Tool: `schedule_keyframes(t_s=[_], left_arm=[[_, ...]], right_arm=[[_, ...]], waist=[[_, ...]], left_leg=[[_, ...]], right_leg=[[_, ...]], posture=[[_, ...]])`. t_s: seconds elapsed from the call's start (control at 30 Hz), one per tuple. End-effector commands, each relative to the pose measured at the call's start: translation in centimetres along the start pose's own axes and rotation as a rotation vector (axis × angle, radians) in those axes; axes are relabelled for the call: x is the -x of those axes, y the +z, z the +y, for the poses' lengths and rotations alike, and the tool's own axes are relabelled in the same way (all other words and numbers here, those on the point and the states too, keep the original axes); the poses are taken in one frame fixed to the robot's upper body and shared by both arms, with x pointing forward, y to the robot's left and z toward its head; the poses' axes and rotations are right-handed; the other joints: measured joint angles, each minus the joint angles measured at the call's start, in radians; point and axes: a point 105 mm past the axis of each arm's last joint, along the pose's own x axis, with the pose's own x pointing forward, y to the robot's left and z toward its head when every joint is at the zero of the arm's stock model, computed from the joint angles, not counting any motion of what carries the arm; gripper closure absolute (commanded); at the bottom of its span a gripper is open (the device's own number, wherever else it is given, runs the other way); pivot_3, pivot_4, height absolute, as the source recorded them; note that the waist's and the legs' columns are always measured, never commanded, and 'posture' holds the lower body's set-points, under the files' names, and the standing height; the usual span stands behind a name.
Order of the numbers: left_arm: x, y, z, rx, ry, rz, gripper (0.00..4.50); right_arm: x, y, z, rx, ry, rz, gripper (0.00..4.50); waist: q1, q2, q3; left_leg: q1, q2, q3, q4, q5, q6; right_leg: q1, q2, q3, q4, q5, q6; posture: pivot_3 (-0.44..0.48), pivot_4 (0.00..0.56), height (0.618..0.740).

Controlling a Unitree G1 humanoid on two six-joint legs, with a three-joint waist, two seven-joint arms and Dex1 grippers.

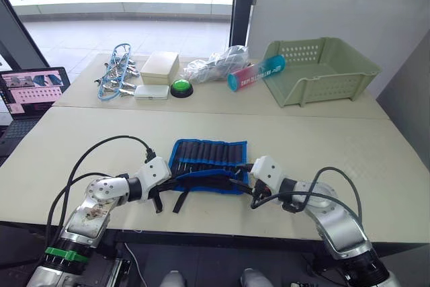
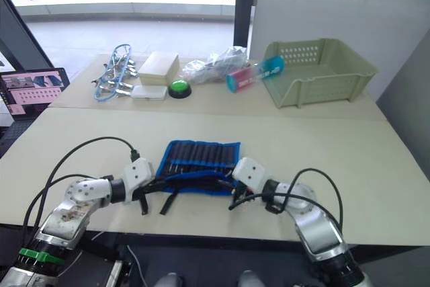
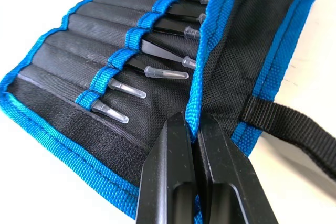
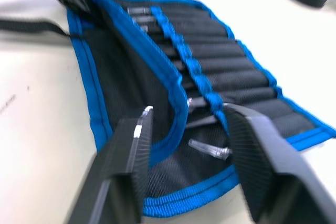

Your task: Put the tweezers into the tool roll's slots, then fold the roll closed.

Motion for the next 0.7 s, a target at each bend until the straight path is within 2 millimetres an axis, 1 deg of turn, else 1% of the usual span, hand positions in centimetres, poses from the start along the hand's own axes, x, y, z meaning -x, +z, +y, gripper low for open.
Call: schedule_keyframes(t_s=[0.03,0.1,0.17,0.23,0.27,0.33,0.37,0.43,0.47,0.5,0.57,0.6,0.7], left_arm=[[0.0,0.6,0.8,-0.012,0.024,0.001,4.50],[-0.2,0.6,0.8,-0.002,0.014,0.002,4.50],[-0.3,0.6,0.6,-0.017,-0.006,0.009,4.50],[-0.4,0.5,0.6,-0.016,-0.004,0.011,4.50],[-0.4,0.4,0.6,-0.011,-0.001,0.012,4.50],[-0.5,0.2,0.7,-0.003,0.002,0.017,4.50],[-0.6,0.2,0.6,0.021,-0.001,0.004,4.50],[-0.7,0.0,0.6,0.034,-0.001,-0.005,4.50],[-0.7,-0.4,0.6,0.027,0.012,0.005,4.18],[-0.6,-0.6,0.7,0.017,0.022,0.015,3.82],[-0.4,-0.9,0.5,0.034,0.016,0.006,3.21],[0.0,-0.8,0.7,0.063,0.030,-0.023,2.84],[0.8,-0.3,1.4,0.101,0.105,-0.094,1.88]], right_arm=[[-0.4,3.8,0.7,0.087,0.022,-0.143,1.55],[-1.2,4.8,1.5,0.126,0.032,-0.183,1.55],[-1.9,5.0,2.4,0.129,0.039,-0.202,1.55],[-2.7,4.5,3.2,0.133,0.041,-0.186,2.09],[-3.2,3.9,3.6,0.128,0.045,-0.169,2.37],[-4.2,2.8,4.4,0.163,0.059,-0.128,3.07],[-4.9,2.2,4.5,0.163,0.042,-0.114,3.37],[-5.6,1.4,4.2,0.169,-0.006,-0.090,4.09],[-5.8,0.9,3.7,0.143,-0.045,-0.077,4.43],[-5.7,0.6,3.4,0.126,-0.069,-0.069,4.50],[-5.7,-0.3,2.6,0.106,-0.112,-0.036,4.50],[-5.8,-1.1,2.2,0.088,-0.131,0.001,4.50],[-5.9,-2.4,1.6,0.023,-0.158,0.051,4.50]], waist=[[-0.003,0.000,0.000],[-0.007,0.000,0.000],[-0.007,0.000,0.000],[-0.005,0.000,0.000],[-0.005,0.000,0.000],[-0.005,0.000,0.000],[-0.005,0.000,0.000],[-0.005,0.000,0.000],[-0.005,0.000,0.000],[-0.004,0.000,0.000],[-0.004,0.000,0.000],[-0.003,0.000,0.000],[-0.008,0.000,0.000]], left_leg=[[0.000,0.000,0.000,0.000,0.000,0.000],[0.000,0.000,0.000,-0.001,0.000,0.000],[0.000,0.000,0.000,-0.001,0.000,0.000],[0.000,0.000,0.000,-0.001,0.000,0.000],[0.000,0.000,0.000,-0.001,0.000,0.000],[0.000,0.000,0.000,-0.001,0.000,0.000],[0.000,0.000,0.000,-0.001,0.000,0.000],[0.000,0.000,0.000,-0.001,0.000,0.000],[0.000,0.000,0.000,-0.001,0.000,0.000],[0.000,0.000,0.000,-0.001,0.000,0.000],[0.000,0.000,0.000,-0.001,0.000,0.000],[0.000,0.000,0.000,-0.001,0.000,0.000],[0.000,0.000,0.000,-0.002,0.000,0.000]], right_leg=[[0.000,0.000,0.000,0.000,0.000,0.000],[-0.001,0.000,0.000,0.000,0.000,0.000],[-0.001,0.000,0.000,0.000,0.000,0.000],[-0.001,0.000,0.000,0.000,0.000,0.000],[-0.001,0.000,0.000,0.000,0.000,0.000],[-0.001,0.000,0.000,0.000,0.000,0.000],[-0.001,0.000,0.000,0.000,0.000,0.000],[-0.001,0.000,0.000,0.000,0.000,0.000],[-0.001,0.000,0.000,0.000,0.000,0.000],[-0.001,0.000,0.000,0.000,0.000,0.000],[-0.001,0.000,0.000,0.000,0.000,0.000],[0.000,0.000,0.000,0.000,0.000,0.000],[-0.001,0.000,0.000,0.000,0.000,0.000]], posture=[[0.000,0.150,0.740],[0.000,0.150,0.740],[0.000,0.150,0.740],[0.000,0.150,0.740],[0.000,0.150,0.740],[0.000,0.150,0.740],[0.000,0.150,0.740],[0.000,0.150,0.740],[0.000,0.150,0.740],[0.000,0.150,0.740],[0.000,0.150,0.740],[0.000,0.150,0.740],[0.000,0.150,0.740]])
